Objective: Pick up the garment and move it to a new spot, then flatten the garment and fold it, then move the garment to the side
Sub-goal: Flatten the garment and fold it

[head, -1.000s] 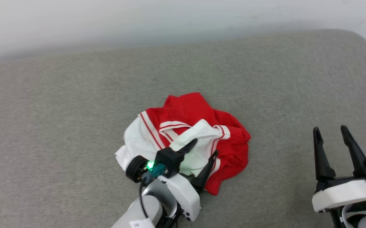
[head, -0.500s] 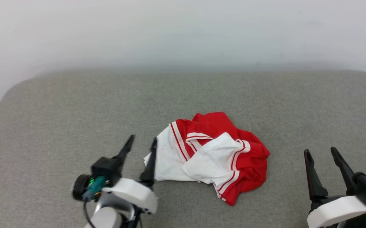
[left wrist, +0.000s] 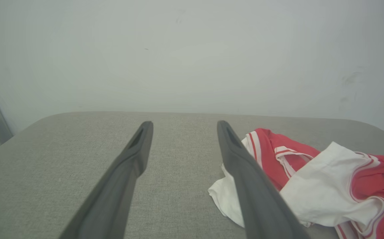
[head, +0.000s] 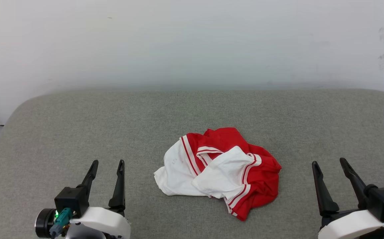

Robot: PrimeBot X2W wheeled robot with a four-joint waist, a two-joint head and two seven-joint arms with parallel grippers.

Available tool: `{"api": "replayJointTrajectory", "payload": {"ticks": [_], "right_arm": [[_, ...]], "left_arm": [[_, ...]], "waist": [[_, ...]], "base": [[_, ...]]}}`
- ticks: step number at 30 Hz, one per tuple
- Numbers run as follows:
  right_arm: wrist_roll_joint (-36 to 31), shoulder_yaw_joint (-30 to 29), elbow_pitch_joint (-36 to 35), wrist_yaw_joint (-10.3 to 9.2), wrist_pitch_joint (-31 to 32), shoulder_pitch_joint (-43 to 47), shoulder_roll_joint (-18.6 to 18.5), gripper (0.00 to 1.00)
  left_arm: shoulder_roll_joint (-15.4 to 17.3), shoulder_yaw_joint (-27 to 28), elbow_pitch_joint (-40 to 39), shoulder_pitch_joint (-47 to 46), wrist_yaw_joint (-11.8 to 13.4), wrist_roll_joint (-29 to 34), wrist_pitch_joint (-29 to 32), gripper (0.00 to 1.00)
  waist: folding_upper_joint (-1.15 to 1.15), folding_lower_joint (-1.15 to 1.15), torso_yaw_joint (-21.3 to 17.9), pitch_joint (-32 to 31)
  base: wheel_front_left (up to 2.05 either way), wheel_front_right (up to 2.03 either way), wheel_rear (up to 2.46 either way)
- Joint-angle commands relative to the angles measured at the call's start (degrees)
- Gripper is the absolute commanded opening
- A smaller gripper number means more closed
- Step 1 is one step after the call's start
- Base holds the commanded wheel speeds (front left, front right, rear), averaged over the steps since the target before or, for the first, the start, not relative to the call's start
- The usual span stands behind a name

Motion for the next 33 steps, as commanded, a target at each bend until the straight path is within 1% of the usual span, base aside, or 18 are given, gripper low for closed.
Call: {"api": "replayJointTrajectory", "payload": {"ticks": [1,10,15,19,23,27,30,33], "right_arm": [[0.4,0.2,-0.4,-0.06,0.1,1.0,0.1,1.0],[1.0,0.0,-0.3,-0.06,0.6,1.2,0.1,1.0],[3.4,-0.4,1.5,-0.05,2.5,1.2,0.1,1.0],[5.5,1.6,4.0,-0.05,8.7,-0.5,-0.2,1.0],[8.8,6.6,6.2,-0.06,17.3,-3.5,-3.4,1.0],[12.2,12.0,7.8,-0.06,24.2,-7.8,-7.2,1.0],[13.4,15.3,9.6,-0.05,27.5,-11.5,-8.6,1.0],[14.1,18.3,12.1,-0.06,30.2,-15.4,-10.0,1.0]], "left_arm": [[0.3,0.0,-0.4,1.2,0.1,0.0,-0.2,1.0],[0.4,-0.6,-0.5,1.6,-0.1,-0.7,0.6,1.0],[0.1,-1.2,-0.6,0.1,-0.6,-0.7,0.6,1.0],[-0.3,-1.8,-0.9,-1.4,-1.1,-0.5,0.4,1.0],[-0.8,-2.2,-1.1,-2.6,-1.4,-0.2,0.2,1.0],[-1.7,-2.4,-1.3,-3.5,-1.4,0.1,0.1,1.0],[-2.1,-2.0,-1.2,-4.1,-1.4,0.1,0.0,1.0],[-2.8,-2.0,-1.1,-4.7,-1.8,0.3,-0.1,1.0]], "waist": [[0.0,0.01,-0.2,-0.3],[0.0,0.01,-0.3,-0.3],[0.0,0.01,1.0,0.1],[0.0,0.01,3.1,0.9],[0.0,0.01,5.3,1.9],[0.0,0.01,7.4,3.6],[0.0,0.01,8.5,4.8],[0.0,0.01,9.7,6.2]], "base": [[0.0,0.0,0.0],[0.0,0.0,0.0],[0.0,0.0,0.0],[0.0,0.0,0.0],[0.0,0.0,0.0],[0.0,0.0,0.0],[0.0,0.0,0.0],[0.0,0.0,0.0]]}}
